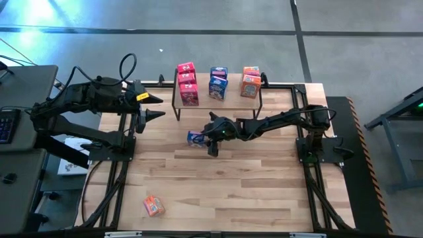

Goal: Stack cereal on shelf
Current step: Put the blue cereal box on the shelf aligned with the other blue cereal boxes

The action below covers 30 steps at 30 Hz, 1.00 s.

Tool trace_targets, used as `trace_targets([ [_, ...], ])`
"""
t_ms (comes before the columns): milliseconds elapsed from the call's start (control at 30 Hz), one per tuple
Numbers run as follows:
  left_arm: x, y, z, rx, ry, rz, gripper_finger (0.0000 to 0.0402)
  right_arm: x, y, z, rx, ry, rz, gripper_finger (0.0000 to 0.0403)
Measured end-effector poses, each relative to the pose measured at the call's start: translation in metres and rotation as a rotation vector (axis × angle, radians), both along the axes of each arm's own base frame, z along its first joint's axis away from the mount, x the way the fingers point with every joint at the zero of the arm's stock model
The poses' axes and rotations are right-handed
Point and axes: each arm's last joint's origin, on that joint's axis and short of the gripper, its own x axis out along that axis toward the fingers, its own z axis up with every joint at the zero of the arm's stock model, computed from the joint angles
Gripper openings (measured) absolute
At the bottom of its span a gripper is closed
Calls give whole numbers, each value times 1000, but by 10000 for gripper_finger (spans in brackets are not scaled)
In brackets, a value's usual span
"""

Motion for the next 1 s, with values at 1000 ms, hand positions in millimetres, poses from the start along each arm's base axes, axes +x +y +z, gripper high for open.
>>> trace_targets([
  [1000, -2, 0, -3, -2, 37, 1, 232, 19, 0, 87, -112, 110, 193, 168],
])
